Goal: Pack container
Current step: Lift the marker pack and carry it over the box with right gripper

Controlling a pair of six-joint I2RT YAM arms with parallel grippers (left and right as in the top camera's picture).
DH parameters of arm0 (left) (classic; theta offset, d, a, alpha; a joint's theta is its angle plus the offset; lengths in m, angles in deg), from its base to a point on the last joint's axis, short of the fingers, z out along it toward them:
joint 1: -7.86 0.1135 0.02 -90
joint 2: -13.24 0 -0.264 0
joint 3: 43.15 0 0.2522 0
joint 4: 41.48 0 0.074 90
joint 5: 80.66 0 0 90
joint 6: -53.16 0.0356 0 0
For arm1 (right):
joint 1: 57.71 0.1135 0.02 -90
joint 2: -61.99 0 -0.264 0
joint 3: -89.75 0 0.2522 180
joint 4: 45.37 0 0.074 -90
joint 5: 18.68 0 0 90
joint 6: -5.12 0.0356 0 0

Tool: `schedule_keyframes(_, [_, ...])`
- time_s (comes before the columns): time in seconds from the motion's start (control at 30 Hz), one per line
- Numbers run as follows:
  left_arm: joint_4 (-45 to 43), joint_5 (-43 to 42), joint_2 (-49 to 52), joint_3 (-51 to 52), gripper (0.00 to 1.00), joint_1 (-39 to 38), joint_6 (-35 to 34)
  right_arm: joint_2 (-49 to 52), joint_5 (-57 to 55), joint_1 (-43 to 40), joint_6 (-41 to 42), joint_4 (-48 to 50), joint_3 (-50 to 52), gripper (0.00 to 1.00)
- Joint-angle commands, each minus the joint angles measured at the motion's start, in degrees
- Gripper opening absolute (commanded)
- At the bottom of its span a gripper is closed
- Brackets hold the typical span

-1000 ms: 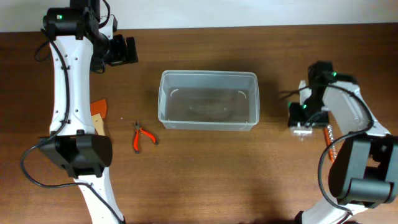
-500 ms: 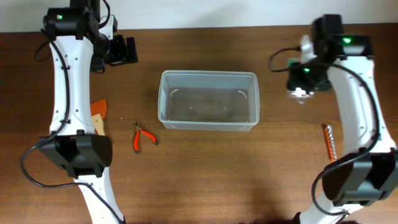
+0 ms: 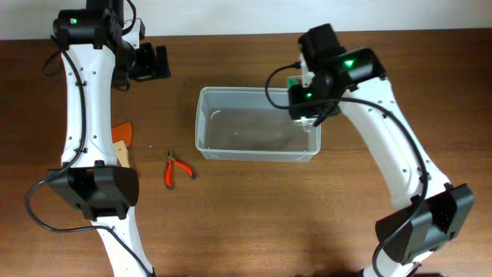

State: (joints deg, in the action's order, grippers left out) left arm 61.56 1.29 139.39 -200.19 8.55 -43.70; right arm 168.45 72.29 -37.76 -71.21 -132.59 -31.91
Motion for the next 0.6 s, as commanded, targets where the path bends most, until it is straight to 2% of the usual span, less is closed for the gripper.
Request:
schedule_keyframes(0.0, [0.0,0.4,-0.3,-1.0,0.99,0.2,0.5,1.0,-0.6,2.3,5.0,1.3,-0.6,0.37])
schedule_keyframes(0.57, [0.0,0.4,-0.3,-1.0,0.99,0.2,0.5,12.9,-0.8,2.9,7.0,3.8,-0.6,0.36])
